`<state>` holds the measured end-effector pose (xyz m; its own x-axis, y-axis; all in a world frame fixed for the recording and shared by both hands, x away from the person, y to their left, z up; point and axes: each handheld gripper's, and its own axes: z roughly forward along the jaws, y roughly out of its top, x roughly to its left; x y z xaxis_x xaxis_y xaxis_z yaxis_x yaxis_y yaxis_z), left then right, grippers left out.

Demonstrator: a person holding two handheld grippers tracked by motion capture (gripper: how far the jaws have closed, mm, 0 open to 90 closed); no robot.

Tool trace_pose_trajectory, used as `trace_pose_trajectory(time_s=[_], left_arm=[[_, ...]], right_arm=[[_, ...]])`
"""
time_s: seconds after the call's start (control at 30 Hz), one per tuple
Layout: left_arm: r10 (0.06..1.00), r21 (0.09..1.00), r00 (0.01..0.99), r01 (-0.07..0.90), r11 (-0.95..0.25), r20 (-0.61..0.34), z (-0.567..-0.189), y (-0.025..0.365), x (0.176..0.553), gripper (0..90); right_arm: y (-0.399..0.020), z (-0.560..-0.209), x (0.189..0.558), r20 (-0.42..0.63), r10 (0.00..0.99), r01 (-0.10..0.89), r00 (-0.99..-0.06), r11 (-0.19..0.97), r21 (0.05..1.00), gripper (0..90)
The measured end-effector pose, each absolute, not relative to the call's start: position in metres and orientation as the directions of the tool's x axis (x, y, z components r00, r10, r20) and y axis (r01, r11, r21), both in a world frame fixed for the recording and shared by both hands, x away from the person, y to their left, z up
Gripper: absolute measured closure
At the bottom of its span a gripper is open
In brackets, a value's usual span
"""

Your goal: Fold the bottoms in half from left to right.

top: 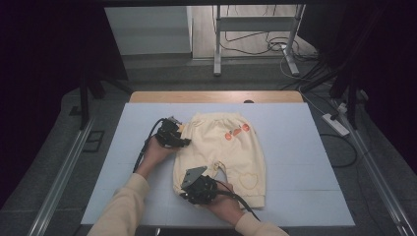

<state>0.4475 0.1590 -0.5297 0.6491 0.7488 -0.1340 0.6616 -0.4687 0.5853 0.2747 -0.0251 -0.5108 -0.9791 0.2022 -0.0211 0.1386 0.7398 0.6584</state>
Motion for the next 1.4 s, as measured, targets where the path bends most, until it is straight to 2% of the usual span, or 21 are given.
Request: trace_pose_trajectory(time_s=[0.2, 0.3, 0.43, 1.07, 1.4], left_arm=[[0.721, 0.582, 0.663, 0.673, -0.456, -0.202, -0.53, 0.162, 0.447, 74.9], [0.714, 0.579, 0.673, 0.666, -0.471, -0.194, -0.529, 0.16, 0.446, 81.9], [0.711, 0.582, 0.681, 0.654, -0.483, -0.175, -0.526, 0.158, 0.444, 83.7], [0.682, 0.649, 0.696, 0.629, -0.429, -0.224, -0.502, 0.165, 0.437, 84.5], [0.667, 0.677, 0.707, 0.612, -0.409, -0.236, -0.488, 0.168, 0.433, 84.6]], right_arm=[[-0.025, -0.512, 0.275, -0.021, 0.199, 0.137, -0.98, 0.743, 0.655, 79.4], [-0.025, -0.512, 0.274, -0.026, 0.198, 0.133, -0.98, 0.748, 0.651, 79.4], [-0.024, -0.513, 0.274, -0.029, 0.197, 0.131, -0.98, 0.748, 0.651, 79.4], [-0.027, -0.506, 0.273, -0.037, 0.188, 0.119, -0.981, 0.747, 0.654, 79.5], [-0.027, -0.498, 0.272, -0.024, 0.188, 0.121, -0.982, 0.718, 0.685, 79.5]])
